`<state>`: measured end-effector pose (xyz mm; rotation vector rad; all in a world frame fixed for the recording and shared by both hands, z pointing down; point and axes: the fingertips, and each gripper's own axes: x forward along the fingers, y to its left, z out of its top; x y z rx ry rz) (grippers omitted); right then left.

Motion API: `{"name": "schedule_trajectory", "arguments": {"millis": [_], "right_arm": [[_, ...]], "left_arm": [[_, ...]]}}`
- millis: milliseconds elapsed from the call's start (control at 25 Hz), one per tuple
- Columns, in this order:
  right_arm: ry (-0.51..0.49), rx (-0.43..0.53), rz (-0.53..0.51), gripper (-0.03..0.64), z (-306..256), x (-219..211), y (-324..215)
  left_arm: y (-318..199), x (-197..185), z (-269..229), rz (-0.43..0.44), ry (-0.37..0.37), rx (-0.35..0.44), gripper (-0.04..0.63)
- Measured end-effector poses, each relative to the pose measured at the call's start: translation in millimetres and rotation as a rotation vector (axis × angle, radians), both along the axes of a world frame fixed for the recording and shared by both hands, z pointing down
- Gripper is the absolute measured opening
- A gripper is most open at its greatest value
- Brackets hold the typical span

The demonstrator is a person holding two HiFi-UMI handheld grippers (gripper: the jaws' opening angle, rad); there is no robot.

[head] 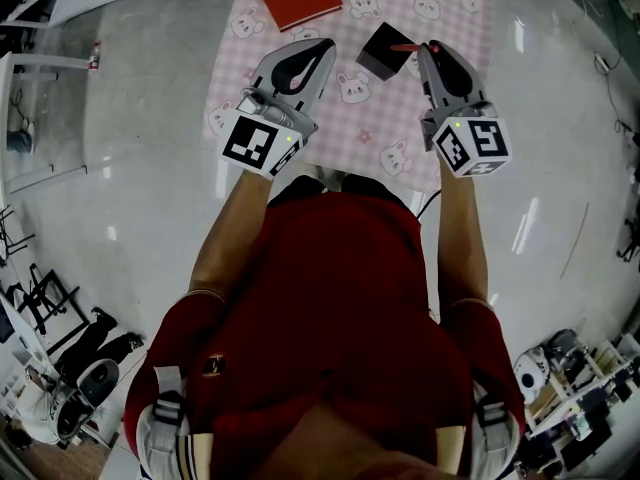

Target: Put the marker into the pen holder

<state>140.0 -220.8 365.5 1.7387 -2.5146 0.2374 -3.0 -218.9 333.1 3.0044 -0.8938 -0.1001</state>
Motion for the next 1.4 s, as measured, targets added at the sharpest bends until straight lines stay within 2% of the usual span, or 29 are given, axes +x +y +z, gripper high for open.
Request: {"name": "schedule_trajectory", "arguments": {"millis": [640, 1400], "right_arm": [[0.048, -0.132, -0.163, 0.057, 75, 23, -50], [0.151, -0.280, -0.348, 0.057, 134, -3, -80]], "left_arm": [[-21, 36, 21, -0.090, -0.076, -0.032, 0.006], [-30, 34, 35, -0.143, -0.111, -0.080, 0.006]]}}
